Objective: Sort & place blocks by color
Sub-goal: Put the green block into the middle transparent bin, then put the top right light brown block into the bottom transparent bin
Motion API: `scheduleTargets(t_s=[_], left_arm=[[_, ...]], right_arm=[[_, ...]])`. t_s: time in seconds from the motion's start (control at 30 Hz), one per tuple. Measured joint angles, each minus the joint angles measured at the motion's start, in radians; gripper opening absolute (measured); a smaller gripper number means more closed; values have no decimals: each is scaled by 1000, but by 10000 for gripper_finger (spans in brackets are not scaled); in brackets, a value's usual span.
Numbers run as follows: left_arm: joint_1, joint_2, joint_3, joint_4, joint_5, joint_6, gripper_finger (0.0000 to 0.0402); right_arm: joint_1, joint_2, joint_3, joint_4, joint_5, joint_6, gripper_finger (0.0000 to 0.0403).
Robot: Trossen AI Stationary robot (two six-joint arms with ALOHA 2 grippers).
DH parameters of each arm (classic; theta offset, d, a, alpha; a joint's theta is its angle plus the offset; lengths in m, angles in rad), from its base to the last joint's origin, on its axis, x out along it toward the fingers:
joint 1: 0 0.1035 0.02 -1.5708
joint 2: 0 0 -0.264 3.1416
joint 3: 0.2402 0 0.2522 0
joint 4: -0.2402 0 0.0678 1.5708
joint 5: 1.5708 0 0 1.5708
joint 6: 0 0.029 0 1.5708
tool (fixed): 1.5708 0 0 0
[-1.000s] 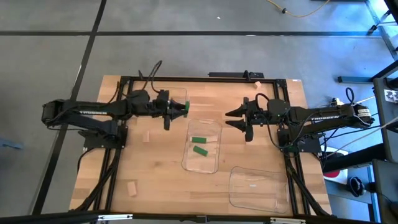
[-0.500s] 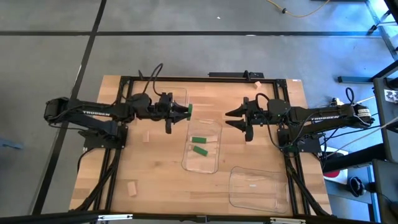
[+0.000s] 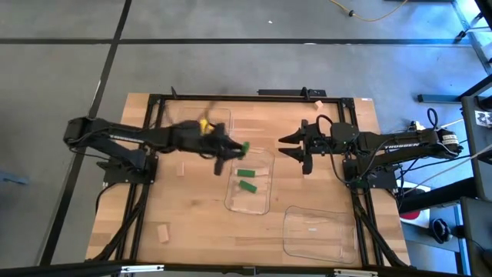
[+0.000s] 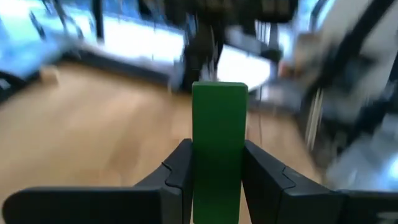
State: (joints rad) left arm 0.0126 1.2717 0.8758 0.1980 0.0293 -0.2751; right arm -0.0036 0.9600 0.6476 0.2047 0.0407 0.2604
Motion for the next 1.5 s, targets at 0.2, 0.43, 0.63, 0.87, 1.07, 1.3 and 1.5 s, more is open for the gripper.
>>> scheduleTargets(t_s=[0.2,0.43,0.63,0.87,1.07,1.3,1.5], left_arm=[[-58,244,215,-321,15,102,90],[-80,437,244,-343,8,121,90],[-78,510,246,-341,-3,150,90],[-78,549,246,-359,-24,209,90],[-78,549,246,-361,-61,217,112],[-79,549,246,-371,-66,217,166],[-69,549,246,-370,-59,205,171]], right_arm=[[0,0,0,0,65,0,184],[0,0,0,9,71,0,184],[0,0,0,9,72,0,184],[0,0,0,10,73,0,184],[0,0,0,16,73,0,184],[0,0,0,16,73,0,183],[0,0,0,16,73,0,183]])
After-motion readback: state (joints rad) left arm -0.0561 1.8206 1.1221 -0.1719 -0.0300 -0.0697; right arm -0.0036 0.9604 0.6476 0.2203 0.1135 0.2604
